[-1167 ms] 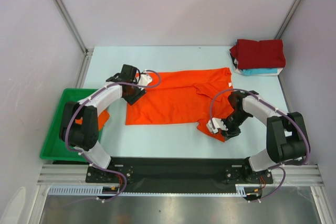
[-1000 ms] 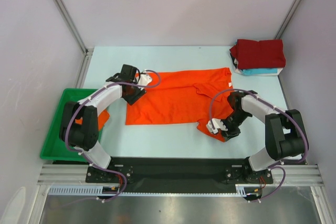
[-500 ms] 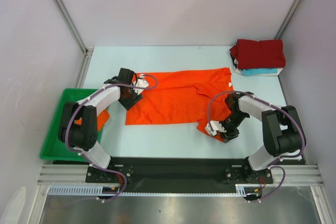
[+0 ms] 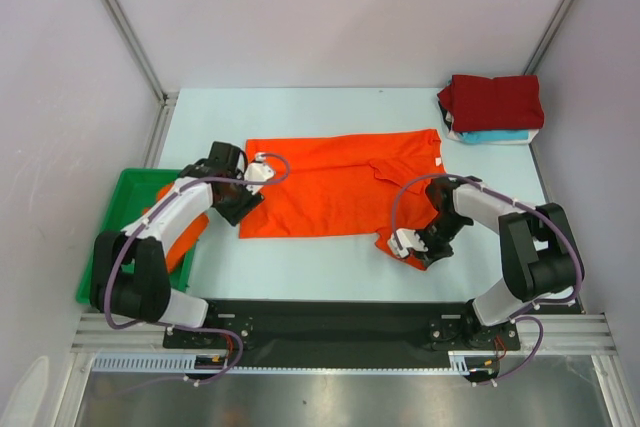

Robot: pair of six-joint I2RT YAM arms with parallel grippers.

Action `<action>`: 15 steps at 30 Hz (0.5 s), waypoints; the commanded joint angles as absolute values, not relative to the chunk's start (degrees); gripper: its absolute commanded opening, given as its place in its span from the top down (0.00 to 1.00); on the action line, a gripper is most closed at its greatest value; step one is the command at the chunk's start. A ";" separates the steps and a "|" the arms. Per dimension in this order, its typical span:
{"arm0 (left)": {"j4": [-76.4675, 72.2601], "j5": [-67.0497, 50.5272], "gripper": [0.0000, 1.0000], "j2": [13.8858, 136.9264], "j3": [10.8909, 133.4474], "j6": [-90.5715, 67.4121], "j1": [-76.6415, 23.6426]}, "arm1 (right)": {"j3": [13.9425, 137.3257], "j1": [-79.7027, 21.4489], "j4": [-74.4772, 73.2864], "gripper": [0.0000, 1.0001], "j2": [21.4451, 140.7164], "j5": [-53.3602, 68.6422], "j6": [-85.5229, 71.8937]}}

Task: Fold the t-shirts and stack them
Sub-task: Fold the tshirt

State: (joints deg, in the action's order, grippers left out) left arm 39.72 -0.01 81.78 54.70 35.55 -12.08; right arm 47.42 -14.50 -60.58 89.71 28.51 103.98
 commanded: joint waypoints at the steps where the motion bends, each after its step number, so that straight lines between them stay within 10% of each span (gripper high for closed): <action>1: 46.22 -6.58 0.36 81.20 53.35 36.83 -10.81 | 47.63 -14.85 -58.62 1.00 88.77 26.81 101.34; 15: 47.02 -11.78 0.32 92.98 58.80 35.42 -9.23 | 48.60 -16.08 -57.31 1.00 89.73 26.63 96.68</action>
